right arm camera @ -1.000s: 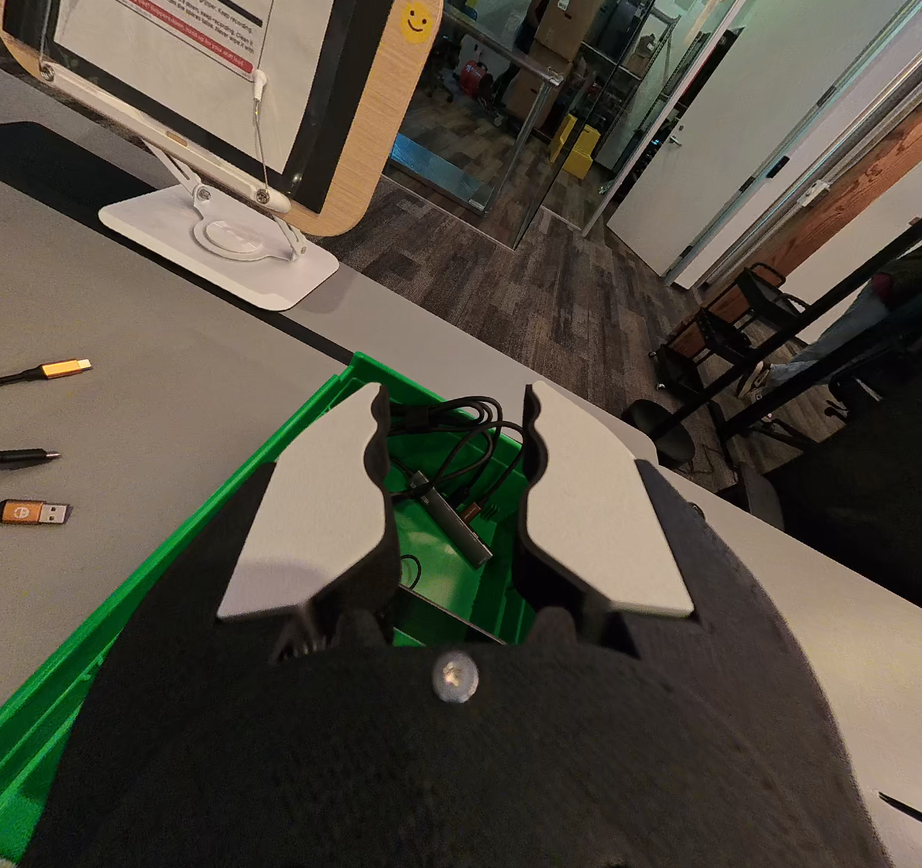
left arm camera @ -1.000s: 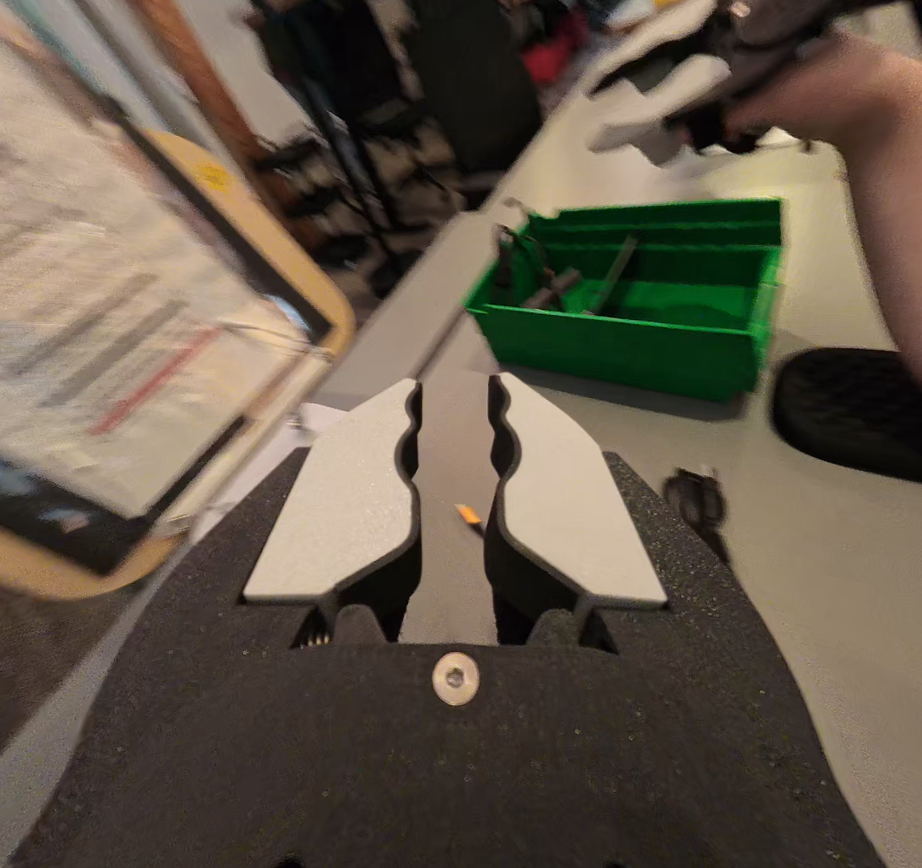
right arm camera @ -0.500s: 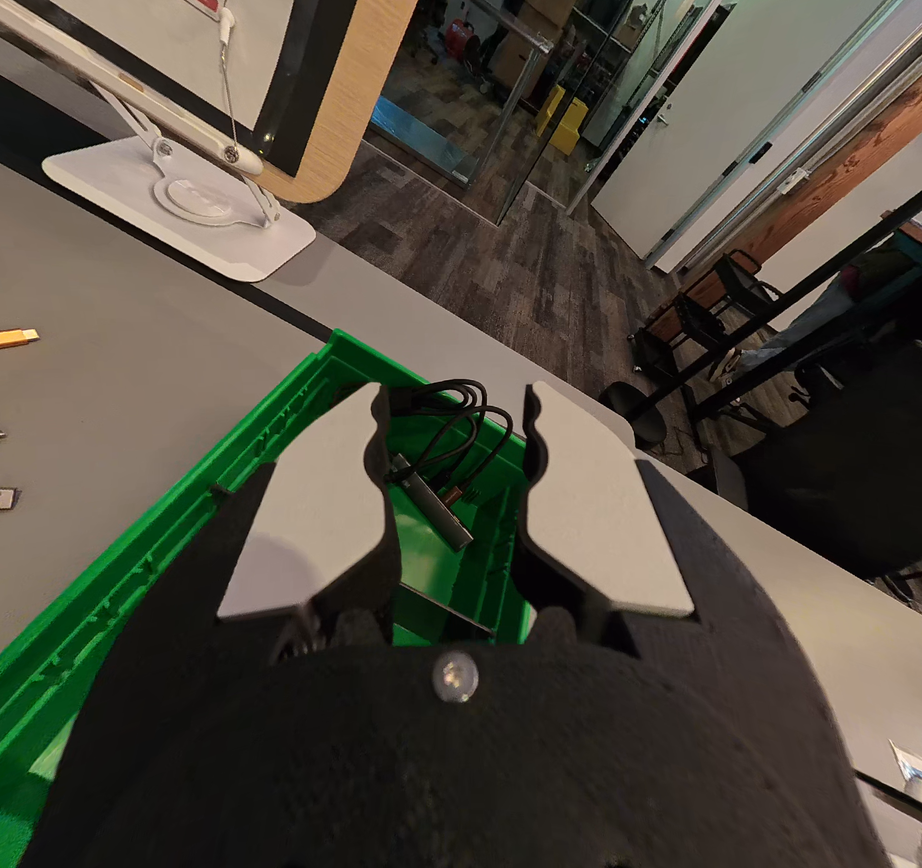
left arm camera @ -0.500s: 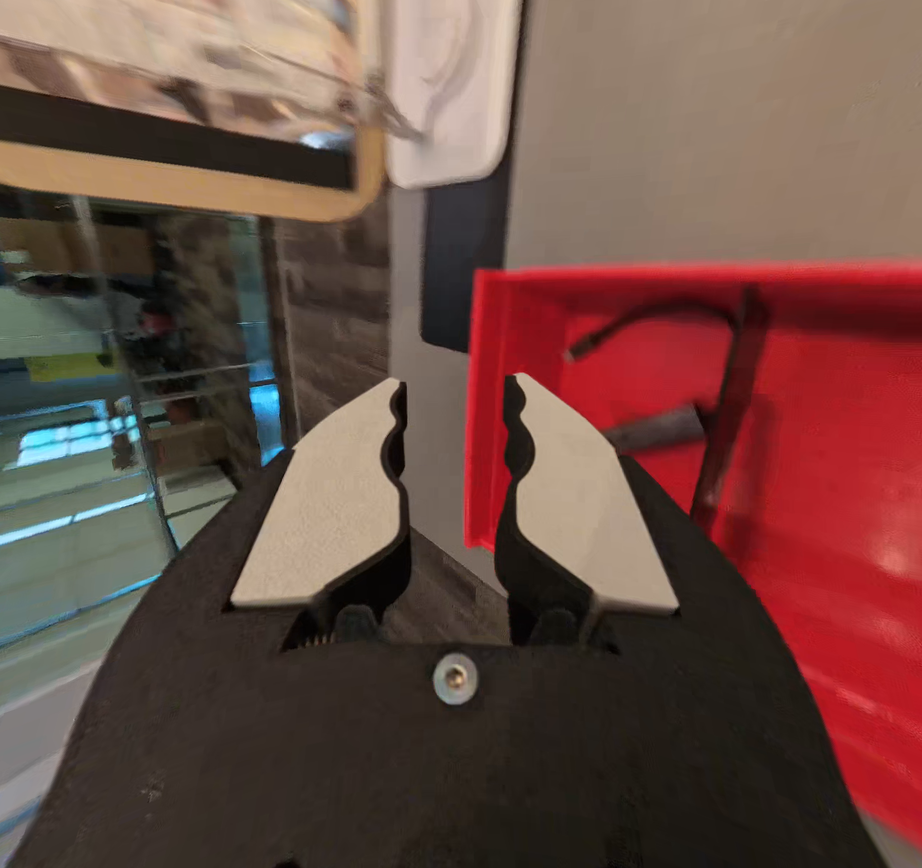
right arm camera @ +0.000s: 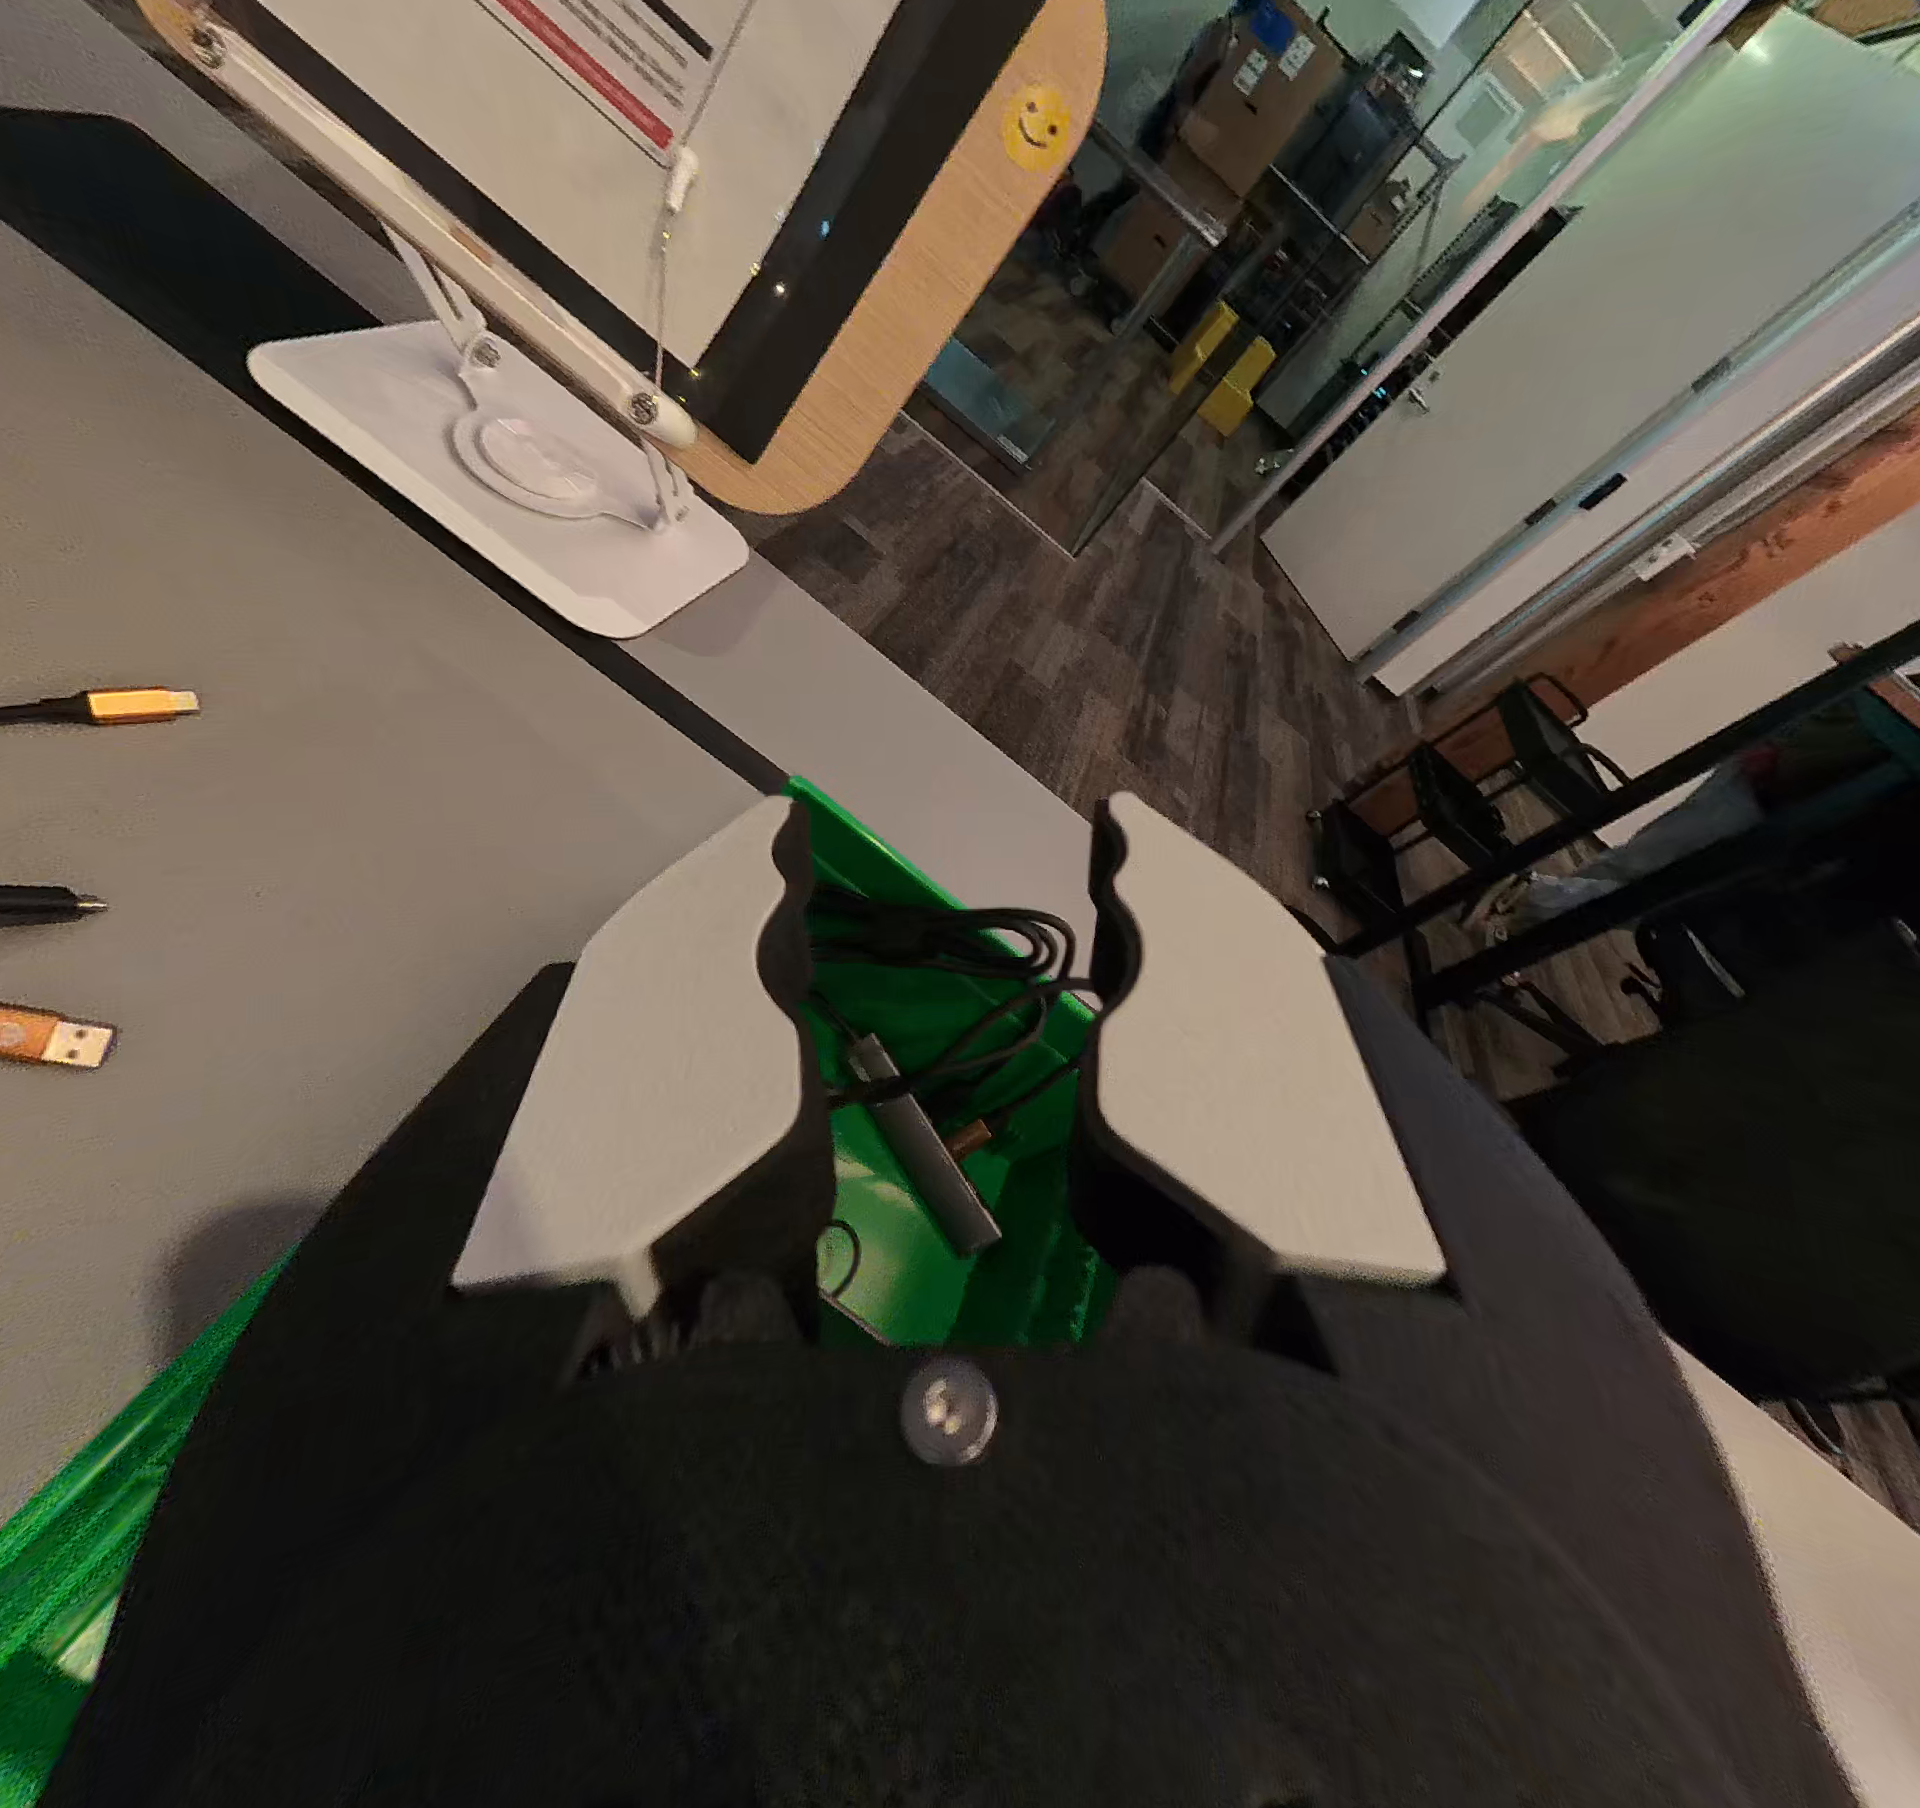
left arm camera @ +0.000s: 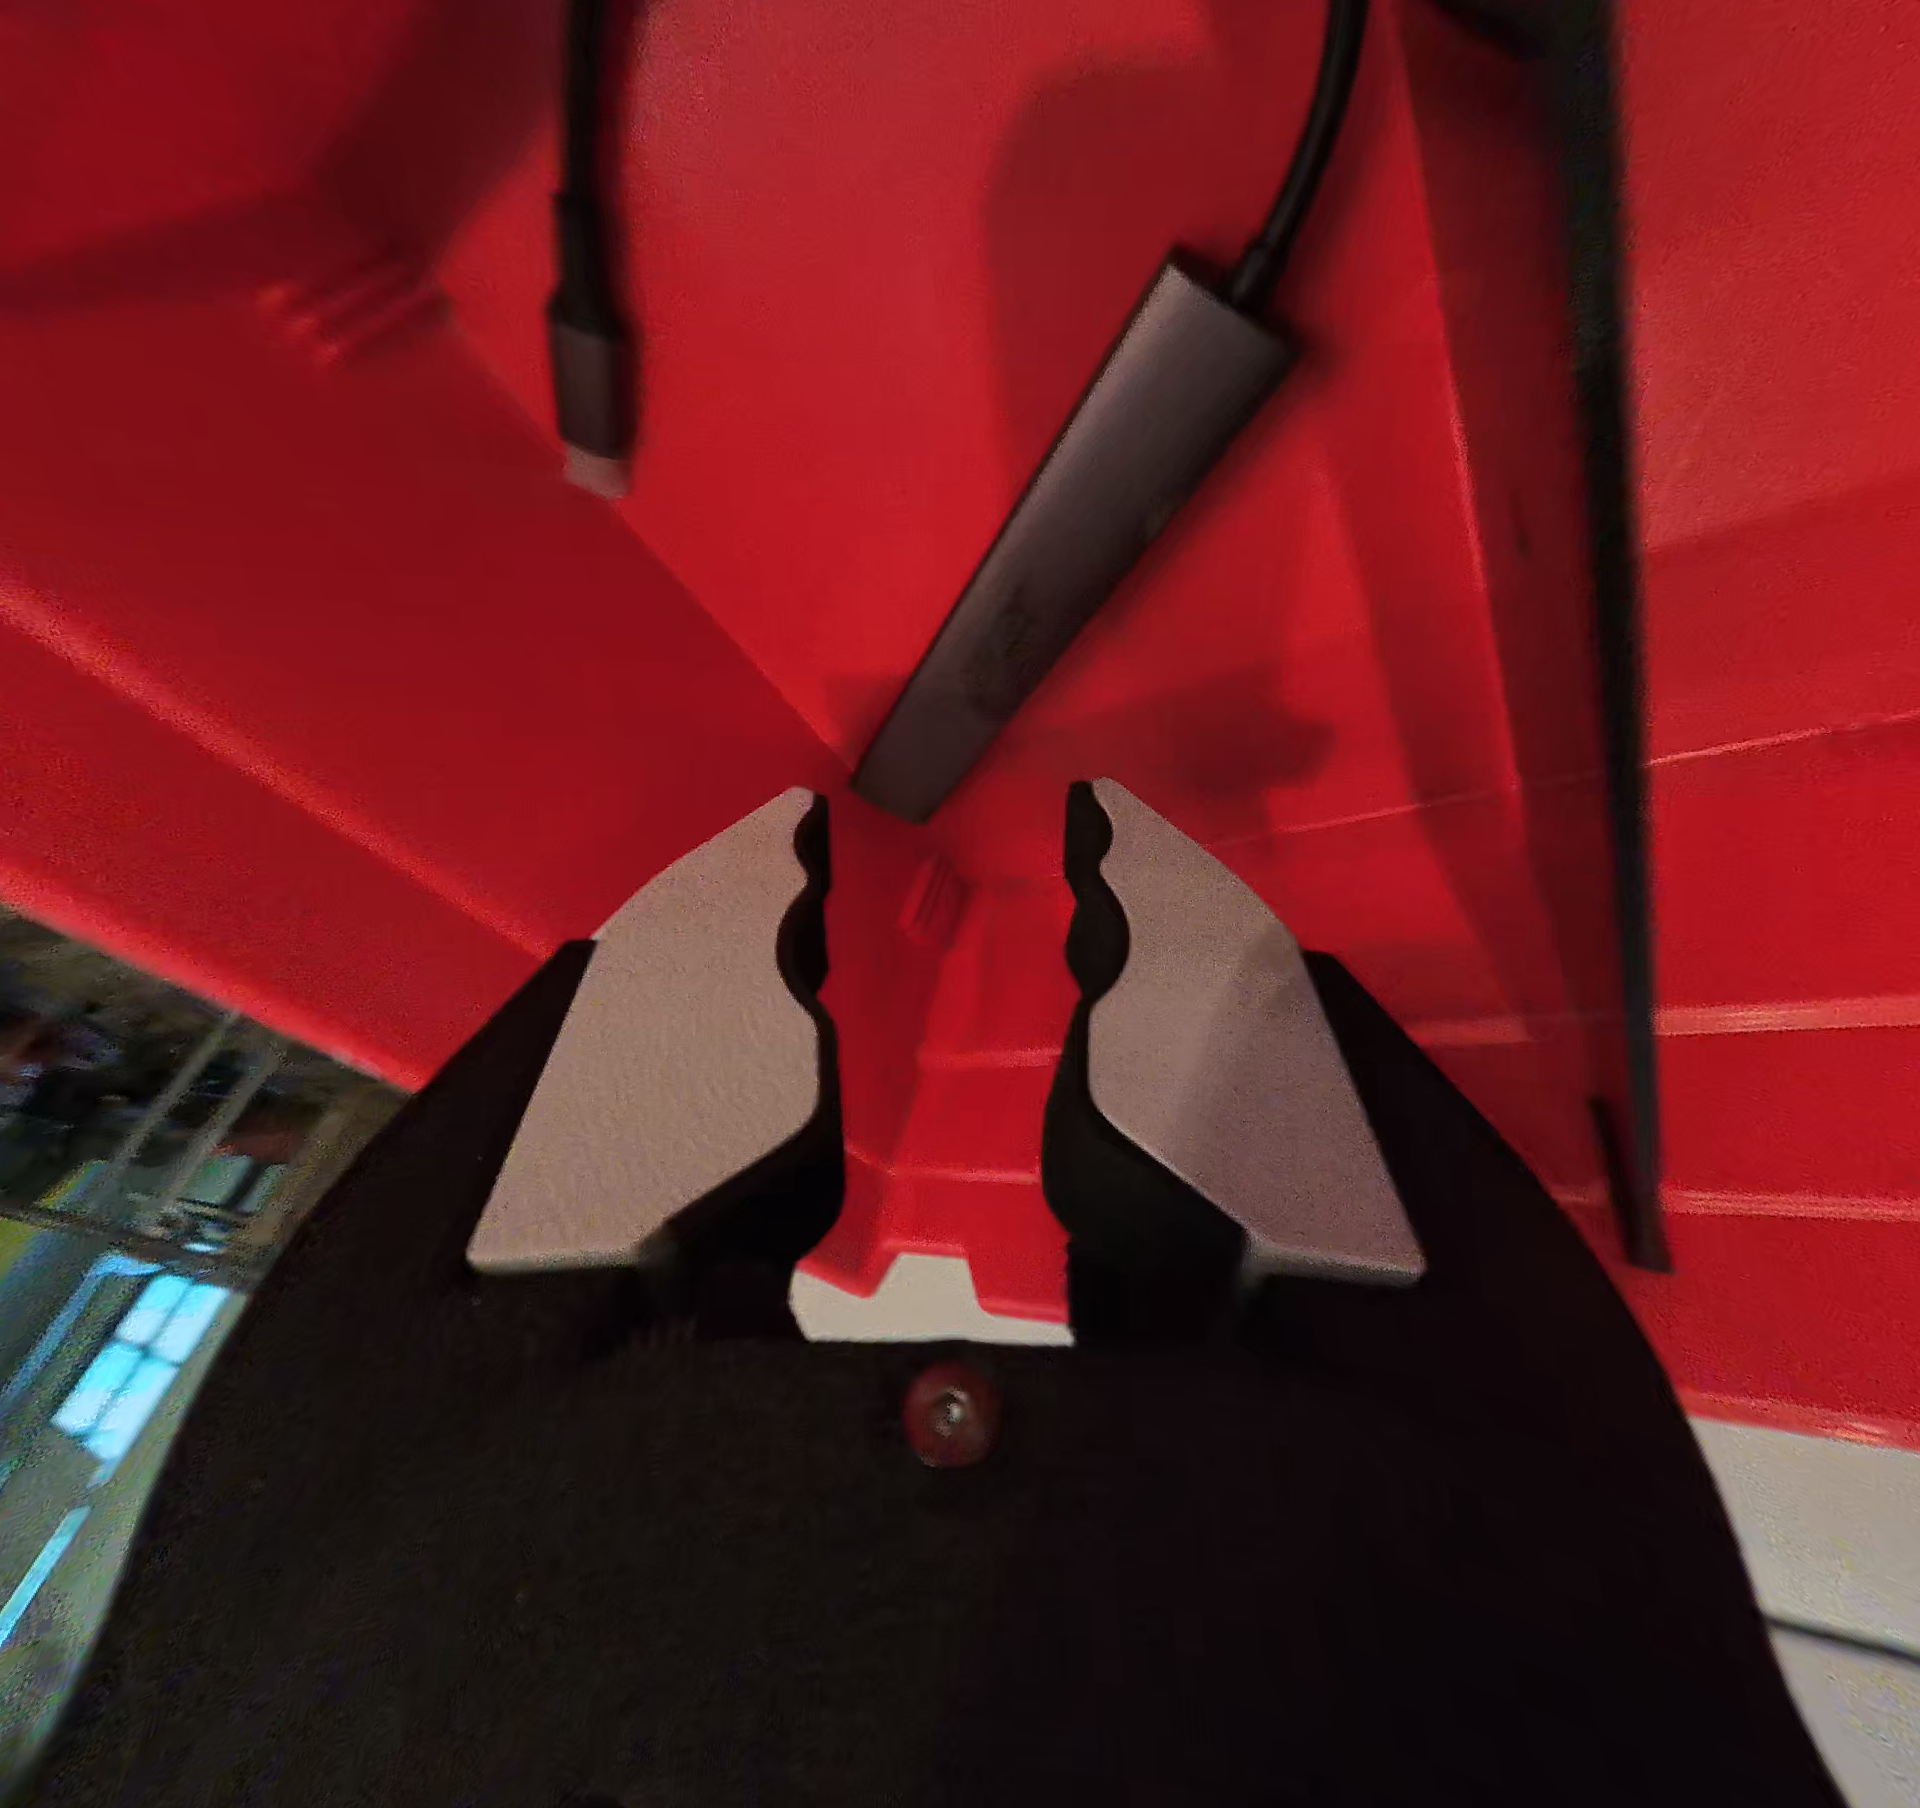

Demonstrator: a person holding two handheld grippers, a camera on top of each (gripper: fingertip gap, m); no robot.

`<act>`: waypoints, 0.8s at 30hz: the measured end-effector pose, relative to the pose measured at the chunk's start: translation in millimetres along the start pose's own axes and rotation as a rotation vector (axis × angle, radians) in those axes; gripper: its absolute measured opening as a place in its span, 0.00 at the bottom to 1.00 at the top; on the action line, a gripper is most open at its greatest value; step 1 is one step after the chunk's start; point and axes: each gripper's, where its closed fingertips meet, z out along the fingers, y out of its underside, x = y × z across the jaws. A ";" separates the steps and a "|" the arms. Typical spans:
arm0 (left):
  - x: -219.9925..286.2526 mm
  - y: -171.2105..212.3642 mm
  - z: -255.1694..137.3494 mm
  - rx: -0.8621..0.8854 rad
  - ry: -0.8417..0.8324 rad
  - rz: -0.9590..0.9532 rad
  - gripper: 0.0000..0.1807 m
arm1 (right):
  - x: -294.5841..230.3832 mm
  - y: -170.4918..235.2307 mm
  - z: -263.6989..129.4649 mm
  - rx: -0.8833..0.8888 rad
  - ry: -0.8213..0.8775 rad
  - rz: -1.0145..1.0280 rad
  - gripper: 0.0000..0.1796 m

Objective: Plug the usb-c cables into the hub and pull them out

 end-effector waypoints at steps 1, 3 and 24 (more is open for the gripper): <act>1.8 1.0 6.5 -0.015 0.014 0.037 0.24 | -2.4 -1.3 1.8 0.004 -0.010 -0.001 0.29; 8.2 1.8 18.1 -0.027 0.066 0.081 0.26 | -5.8 -1.0 6.6 -0.001 -0.023 -0.001 0.29; 23.4 26.4 6.9 -0.285 0.265 -0.076 0.14 | -32.6 -7.3 19.5 -0.001 -0.129 -0.064 0.29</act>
